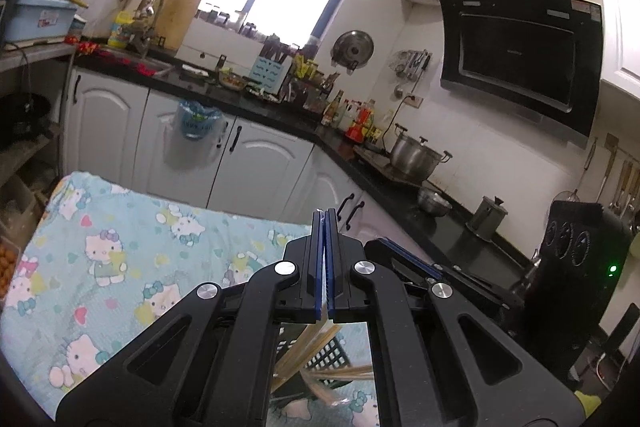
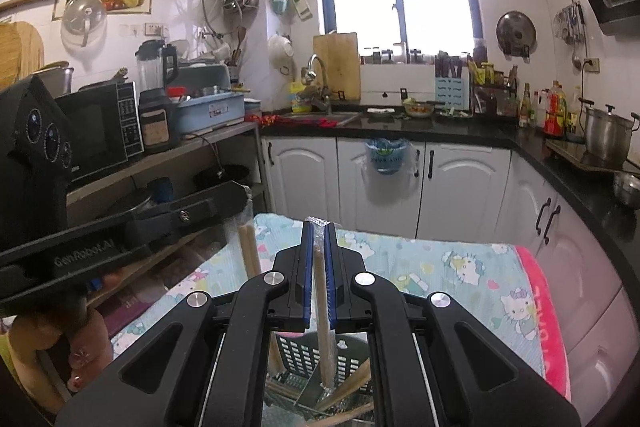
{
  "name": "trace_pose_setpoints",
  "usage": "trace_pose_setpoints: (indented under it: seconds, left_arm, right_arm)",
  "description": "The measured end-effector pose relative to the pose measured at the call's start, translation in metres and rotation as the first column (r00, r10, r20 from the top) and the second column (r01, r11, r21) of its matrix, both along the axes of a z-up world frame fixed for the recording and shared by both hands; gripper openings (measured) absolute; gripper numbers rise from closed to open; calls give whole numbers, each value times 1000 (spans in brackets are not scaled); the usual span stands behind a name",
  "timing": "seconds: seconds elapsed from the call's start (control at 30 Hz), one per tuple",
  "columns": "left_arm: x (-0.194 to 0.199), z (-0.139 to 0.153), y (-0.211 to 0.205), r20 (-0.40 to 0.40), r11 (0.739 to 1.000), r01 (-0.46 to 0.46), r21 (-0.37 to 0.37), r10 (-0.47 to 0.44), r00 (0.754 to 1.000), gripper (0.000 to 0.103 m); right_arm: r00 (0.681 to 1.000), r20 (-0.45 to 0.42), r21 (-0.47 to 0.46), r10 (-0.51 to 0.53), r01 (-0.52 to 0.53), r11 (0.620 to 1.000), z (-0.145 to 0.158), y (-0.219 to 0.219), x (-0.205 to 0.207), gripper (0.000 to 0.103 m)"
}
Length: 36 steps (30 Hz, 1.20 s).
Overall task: Organize utensils
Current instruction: 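Lower the held chopsticks down into the green caddy, then open the left tool to release the chopsticks in the caddy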
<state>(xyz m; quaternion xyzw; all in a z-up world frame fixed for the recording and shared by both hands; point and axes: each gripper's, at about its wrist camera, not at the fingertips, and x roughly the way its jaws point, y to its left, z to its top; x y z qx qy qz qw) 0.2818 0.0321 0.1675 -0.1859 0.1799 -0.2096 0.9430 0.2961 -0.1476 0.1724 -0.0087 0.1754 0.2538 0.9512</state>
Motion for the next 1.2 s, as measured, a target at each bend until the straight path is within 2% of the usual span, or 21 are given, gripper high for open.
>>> trace_pose_setpoints:
  seconds: [0.23,0.27,0.3,0.33,0.37,0.4,0.47,0.6,0.63,0.7,0.8,0.97,1.2]
  left_arm:
    - [4,-19,0,-41,999,-14,29,15,999,0]
    - [4,-20,0,-46,999,-15,31,16,999,0]
    - [4,-22,1,-51,999,-16,34,17,999,3]
    - [3,-23,2,-57,999,-22,42,25,998,8]
    - [1,-24,3,-59,998,-30,48,33,998,22]
    - [0,-25,4,-61,998,-37,53,40,997,31]
    - [-6,-26,7,-58,997,-51,66,55,997,33]
    - [-18,-26,18,-51,994,-82,68,85,995,56]
    - [-23,-26,21,-45,993,-90,71,94,995,59]
    - [-33,-25,29,-35,989,-123,76,126,991,73]
    - [-43,-26,39,-41,989,-136,59,139,989,84]
    - [-61,-34,52,-64,986,-159,51,162,985,92]
    - [-82,-53,58,-99,985,-169,46,173,980,92]
  right_arm:
    - [999,-37,-17,-5,4,1000,-17,3,3,6]
    - [999,-41,-19,-6,5,1000,-19,3,3,9]
    - [999,-46,-25,-13,12,1000,-21,2,3,17]
    - [999,-49,-24,-19,18,1000,-23,0,3,23]
    - [998,-53,-19,-24,23,1000,-24,-1,2,29]
    - [998,-58,-11,-28,27,1000,-25,-4,1,29]
    - [997,-67,-5,-31,31,1000,-28,-9,-1,31]
    - [996,-72,-1,-46,46,999,-31,-18,-7,41]
    - [996,-77,4,-48,49,999,-33,-22,-9,42]
    - [995,-84,9,-52,53,999,-34,-27,-13,44]
    - [994,-90,9,-55,56,998,-36,-33,-20,47]
    - [993,-101,7,-54,55,998,-42,-41,-34,51]
    - [993,-109,-2,-46,46,999,-51,-46,-57,55]
